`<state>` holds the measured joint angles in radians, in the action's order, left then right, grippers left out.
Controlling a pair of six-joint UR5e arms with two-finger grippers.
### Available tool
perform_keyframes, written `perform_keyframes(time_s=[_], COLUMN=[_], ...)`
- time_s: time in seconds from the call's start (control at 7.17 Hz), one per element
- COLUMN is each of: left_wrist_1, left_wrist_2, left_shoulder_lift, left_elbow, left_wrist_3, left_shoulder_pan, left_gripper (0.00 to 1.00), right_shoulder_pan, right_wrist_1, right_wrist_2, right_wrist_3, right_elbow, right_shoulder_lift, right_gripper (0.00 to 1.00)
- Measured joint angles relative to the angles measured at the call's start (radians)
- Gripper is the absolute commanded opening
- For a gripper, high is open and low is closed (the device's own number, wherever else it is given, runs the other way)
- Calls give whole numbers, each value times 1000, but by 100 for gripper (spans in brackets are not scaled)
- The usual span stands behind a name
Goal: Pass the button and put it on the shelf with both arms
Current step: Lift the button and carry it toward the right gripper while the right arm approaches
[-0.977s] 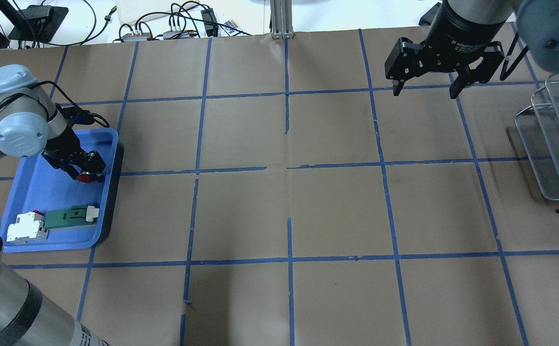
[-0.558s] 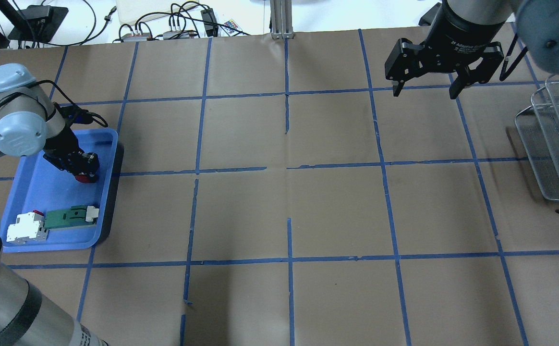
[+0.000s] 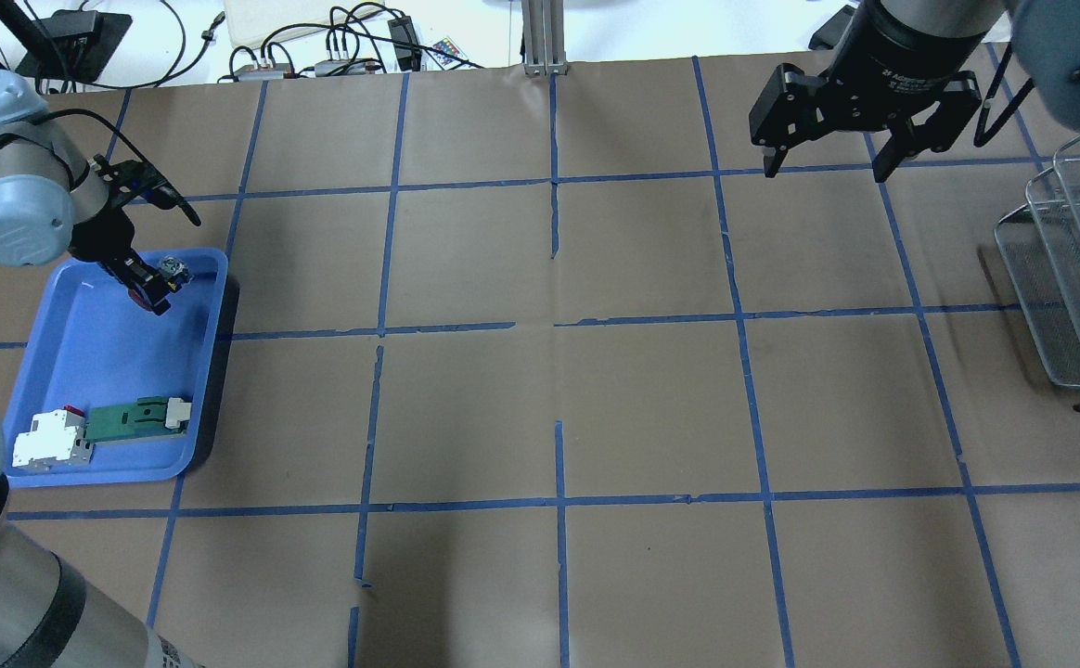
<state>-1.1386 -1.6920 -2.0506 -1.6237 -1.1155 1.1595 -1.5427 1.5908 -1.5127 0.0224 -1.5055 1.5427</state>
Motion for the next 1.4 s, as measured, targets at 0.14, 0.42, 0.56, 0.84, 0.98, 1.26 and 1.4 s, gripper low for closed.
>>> perform_keyframes(time_s=[0.14,0.42,0.56,0.84,0.98,1.26,1.4], left_wrist_1=[-22,-95,-129,-154,-154,-151,-157], left_wrist_2=[4,31,69,147,217,391,474], left_shoulder_lift=[24,78,99,115,117,112,108], left_elbow=[27,74,86,92,92,93,93], left_wrist_3=[-95,-244,-302,-362,-381,-378,-349], left_shoulder_pan=[46,168,236,370,436,519,546], left_gripper=[0,0,0,0,0,0,0], right_shoulder_pan=[21,92,133,202,231,252,255], right_wrist_1=[-1,-14,-22,-110,-181,-239,-247], right_wrist_2=[41,130,147,207,242,269,285], right_wrist_3=[-96,-366,-521,-845,-1023,-1323,-1472], right_elbow=[3,5,5,4,3,-1,-6], right_shoulder_lift=[1,3,3,6,11,49,60], right_gripper=[100,100,100,100,100,100,100])
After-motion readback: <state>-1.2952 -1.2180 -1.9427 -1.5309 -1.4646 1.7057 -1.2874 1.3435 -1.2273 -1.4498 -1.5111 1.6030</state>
